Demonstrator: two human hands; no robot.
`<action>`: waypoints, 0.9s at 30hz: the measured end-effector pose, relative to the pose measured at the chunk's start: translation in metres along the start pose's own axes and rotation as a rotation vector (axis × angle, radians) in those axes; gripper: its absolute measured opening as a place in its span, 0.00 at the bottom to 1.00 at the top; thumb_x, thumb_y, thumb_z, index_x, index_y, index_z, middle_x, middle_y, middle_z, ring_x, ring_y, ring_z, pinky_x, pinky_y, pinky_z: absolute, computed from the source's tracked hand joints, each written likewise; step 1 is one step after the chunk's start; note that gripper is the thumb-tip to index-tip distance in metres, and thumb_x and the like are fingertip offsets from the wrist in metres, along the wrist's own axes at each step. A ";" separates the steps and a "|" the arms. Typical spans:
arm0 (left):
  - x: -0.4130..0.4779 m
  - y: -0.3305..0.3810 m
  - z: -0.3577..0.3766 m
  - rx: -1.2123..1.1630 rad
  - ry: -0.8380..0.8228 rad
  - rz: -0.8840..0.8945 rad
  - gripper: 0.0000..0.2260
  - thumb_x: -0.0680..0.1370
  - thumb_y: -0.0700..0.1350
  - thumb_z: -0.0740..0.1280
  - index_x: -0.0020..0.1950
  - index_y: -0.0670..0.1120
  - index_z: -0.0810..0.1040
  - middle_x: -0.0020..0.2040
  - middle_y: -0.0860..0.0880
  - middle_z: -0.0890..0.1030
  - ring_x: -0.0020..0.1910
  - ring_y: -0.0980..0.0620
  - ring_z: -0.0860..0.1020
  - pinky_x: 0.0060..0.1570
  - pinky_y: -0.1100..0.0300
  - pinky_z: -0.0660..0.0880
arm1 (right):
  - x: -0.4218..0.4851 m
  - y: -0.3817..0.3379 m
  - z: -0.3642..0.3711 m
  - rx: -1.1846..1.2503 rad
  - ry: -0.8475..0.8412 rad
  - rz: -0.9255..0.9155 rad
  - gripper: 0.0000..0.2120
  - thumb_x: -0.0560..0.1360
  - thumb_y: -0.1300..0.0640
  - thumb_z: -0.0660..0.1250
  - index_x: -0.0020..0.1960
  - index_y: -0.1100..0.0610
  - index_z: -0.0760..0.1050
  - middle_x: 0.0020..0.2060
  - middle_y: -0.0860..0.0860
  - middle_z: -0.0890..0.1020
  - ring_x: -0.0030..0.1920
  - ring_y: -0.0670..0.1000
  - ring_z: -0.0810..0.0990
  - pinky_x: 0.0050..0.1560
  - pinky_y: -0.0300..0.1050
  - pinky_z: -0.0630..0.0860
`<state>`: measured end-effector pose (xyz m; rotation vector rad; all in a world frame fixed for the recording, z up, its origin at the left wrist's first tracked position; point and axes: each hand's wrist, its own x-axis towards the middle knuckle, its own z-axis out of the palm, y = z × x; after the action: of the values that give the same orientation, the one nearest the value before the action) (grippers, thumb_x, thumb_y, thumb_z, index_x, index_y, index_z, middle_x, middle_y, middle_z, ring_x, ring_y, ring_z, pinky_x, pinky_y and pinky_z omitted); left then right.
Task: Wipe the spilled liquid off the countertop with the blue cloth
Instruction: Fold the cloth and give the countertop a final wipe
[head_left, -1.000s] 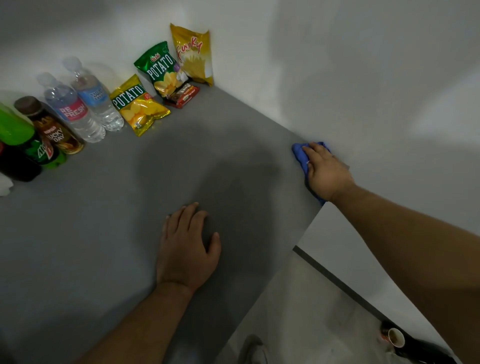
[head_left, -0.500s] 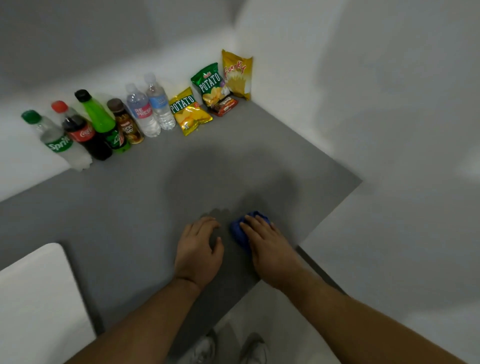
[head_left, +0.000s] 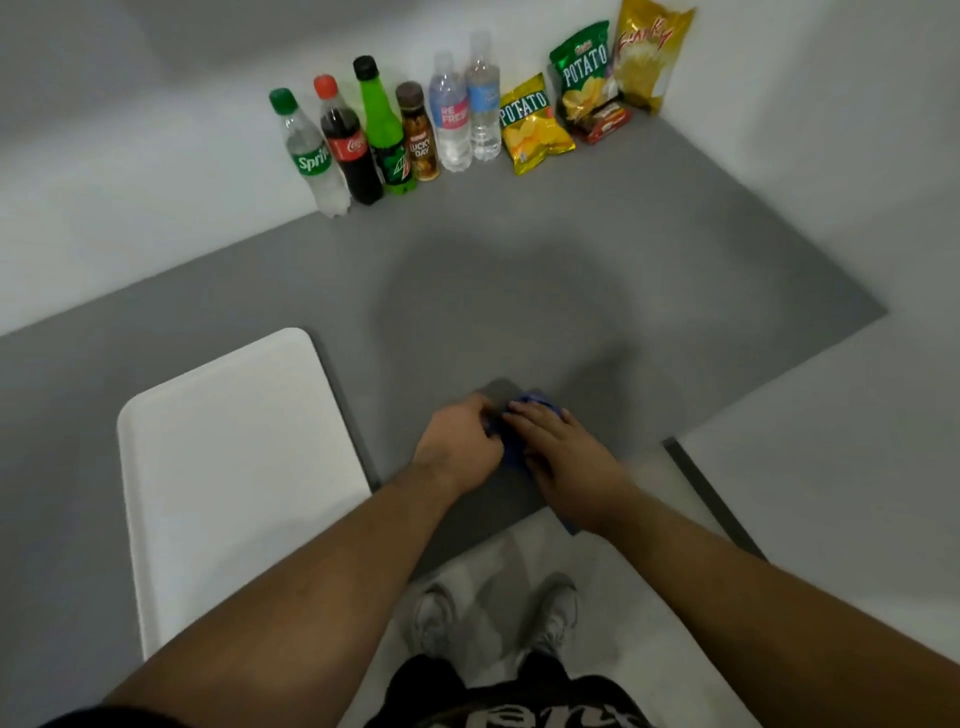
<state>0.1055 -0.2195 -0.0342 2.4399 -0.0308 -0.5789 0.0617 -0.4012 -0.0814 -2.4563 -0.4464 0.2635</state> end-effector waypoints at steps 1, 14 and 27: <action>-0.001 -0.004 -0.004 0.028 -0.044 -0.003 0.13 0.77 0.43 0.67 0.62 0.46 0.79 0.53 0.45 0.84 0.51 0.44 0.82 0.47 0.58 0.76 | -0.003 -0.002 -0.002 0.034 0.051 0.045 0.30 0.82 0.56 0.65 0.82 0.48 0.60 0.81 0.46 0.62 0.81 0.48 0.56 0.82 0.55 0.55; -0.045 -0.048 -0.048 -0.625 -0.275 0.013 0.07 0.70 0.43 0.64 0.45 0.45 0.77 0.44 0.42 0.79 0.46 0.42 0.77 0.50 0.47 0.75 | -0.029 -0.060 -0.038 0.098 -0.177 0.323 0.16 0.69 0.49 0.81 0.50 0.42 0.77 0.44 0.40 0.82 0.45 0.44 0.81 0.40 0.29 0.70; -0.116 -0.158 -0.130 -0.940 -0.333 -0.064 0.25 0.69 0.43 0.80 0.63 0.54 0.80 0.58 0.53 0.86 0.57 0.50 0.85 0.49 0.53 0.84 | -0.015 -0.161 0.017 1.300 0.018 0.537 0.27 0.72 0.64 0.75 0.70 0.54 0.75 0.61 0.57 0.84 0.59 0.57 0.85 0.54 0.51 0.85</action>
<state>0.0360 0.0006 0.0122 1.4278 0.1504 -0.7965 0.0023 -0.2769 0.0049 -1.2291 0.3531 0.5337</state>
